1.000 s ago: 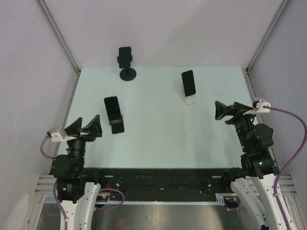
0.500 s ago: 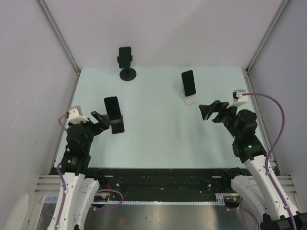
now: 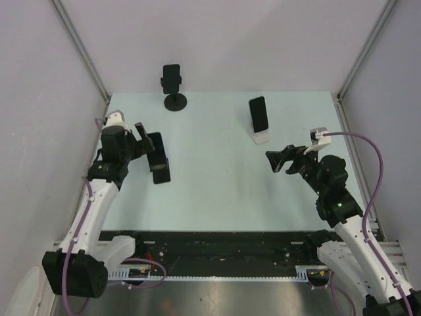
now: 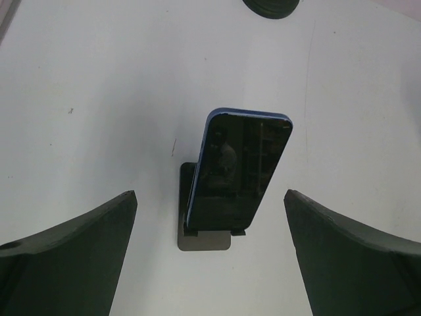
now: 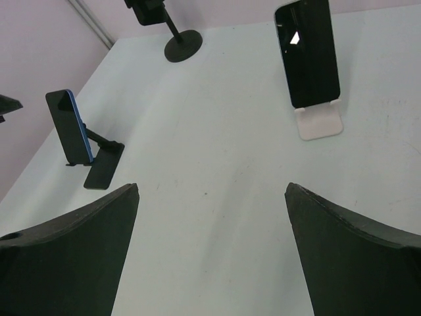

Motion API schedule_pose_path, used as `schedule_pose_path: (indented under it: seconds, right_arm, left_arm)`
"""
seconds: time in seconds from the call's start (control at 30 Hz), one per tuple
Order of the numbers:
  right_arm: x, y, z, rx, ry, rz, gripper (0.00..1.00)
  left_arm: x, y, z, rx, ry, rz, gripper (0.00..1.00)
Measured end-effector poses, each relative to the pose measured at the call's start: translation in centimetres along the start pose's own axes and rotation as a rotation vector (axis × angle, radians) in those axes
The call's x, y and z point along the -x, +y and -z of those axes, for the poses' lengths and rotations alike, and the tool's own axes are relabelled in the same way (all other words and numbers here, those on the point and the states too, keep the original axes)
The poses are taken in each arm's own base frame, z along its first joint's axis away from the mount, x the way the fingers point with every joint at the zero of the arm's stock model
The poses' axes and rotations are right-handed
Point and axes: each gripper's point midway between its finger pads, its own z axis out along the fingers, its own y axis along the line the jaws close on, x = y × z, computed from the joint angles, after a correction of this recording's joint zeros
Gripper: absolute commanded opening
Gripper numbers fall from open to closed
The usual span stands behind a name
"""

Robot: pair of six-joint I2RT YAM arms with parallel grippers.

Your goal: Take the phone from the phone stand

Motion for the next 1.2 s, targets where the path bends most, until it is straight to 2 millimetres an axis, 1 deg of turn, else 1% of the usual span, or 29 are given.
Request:
schedule_pose_path:
  seconds: [0.17,0.33,0.47,0.6,0.9,1.2]
  right_arm:
    - [0.2,0.2,0.2,0.011,-0.007,0.021,1.0]
    - [0.5,0.4,0.5,0.02,-0.019,0.045,1.0]
    - [0.7,0.6,0.8,0.025,-0.031,0.062,1.0]
    - [0.6,0.5,0.8,0.023,-0.027,0.073,1.0]
    - [0.0,0.1,0.4,0.014,-0.001,0.08,1.0]
    - [-0.4,-0.1,0.0,0.008,0.017,0.079,1.0]
  left_arm:
    - [0.1,-1.5,-2.5,0.007,0.057,-0.058,1.0]
    - [-0.3,-2.8,-4.1,0.013,0.095,-0.118,1.0]
    - [-0.2,-2.6,-4.8,0.041,0.1,-0.134,1.0]
    - [-0.4,-2.5,-5.7,0.056,0.115,-0.148,1.0]
    - [-2.1,-3.2,-6.9,0.055,0.169,-0.175,1.0]
    - [-2.7,-2.7,-7.9,0.087,0.178,-0.174,1.0]
